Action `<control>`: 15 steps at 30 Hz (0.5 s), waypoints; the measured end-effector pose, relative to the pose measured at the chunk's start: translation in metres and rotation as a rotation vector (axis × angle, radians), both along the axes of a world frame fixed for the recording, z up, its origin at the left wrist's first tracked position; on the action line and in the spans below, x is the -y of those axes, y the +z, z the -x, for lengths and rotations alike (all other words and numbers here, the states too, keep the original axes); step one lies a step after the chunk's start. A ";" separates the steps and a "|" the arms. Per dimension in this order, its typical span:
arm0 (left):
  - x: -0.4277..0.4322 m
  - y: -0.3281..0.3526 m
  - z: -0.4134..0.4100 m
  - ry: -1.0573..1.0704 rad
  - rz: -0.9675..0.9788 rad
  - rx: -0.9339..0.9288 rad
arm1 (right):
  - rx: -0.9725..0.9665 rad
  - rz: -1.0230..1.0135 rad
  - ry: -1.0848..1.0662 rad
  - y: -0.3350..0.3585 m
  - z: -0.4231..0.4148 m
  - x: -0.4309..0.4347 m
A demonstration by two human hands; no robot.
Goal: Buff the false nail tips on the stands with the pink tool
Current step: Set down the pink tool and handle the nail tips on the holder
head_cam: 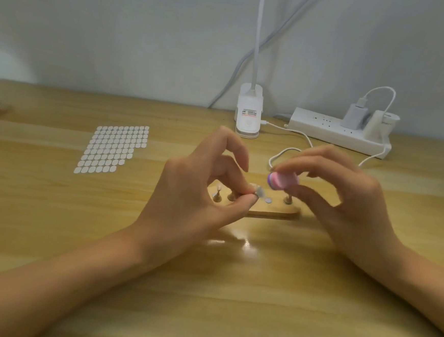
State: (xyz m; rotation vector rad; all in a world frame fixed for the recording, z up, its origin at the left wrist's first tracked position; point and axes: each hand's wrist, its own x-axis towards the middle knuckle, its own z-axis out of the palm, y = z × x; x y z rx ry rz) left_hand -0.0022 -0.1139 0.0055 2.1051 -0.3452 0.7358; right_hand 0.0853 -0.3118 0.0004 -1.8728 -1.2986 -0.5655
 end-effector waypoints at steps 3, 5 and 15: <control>0.002 0.000 0.001 -0.005 -0.013 0.014 | 0.058 0.002 0.055 0.000 0.005 -0.001; 0.002 0.000 0.002 -0.004 -0.029 0.014 | 0.067 0.043 0.050 -0.003 0.004 -0.001; 0.000 0.003 0.002 0.007 0.034 -0.026 | 0.081 -0.007 0.000 0.001 -0.001 0.002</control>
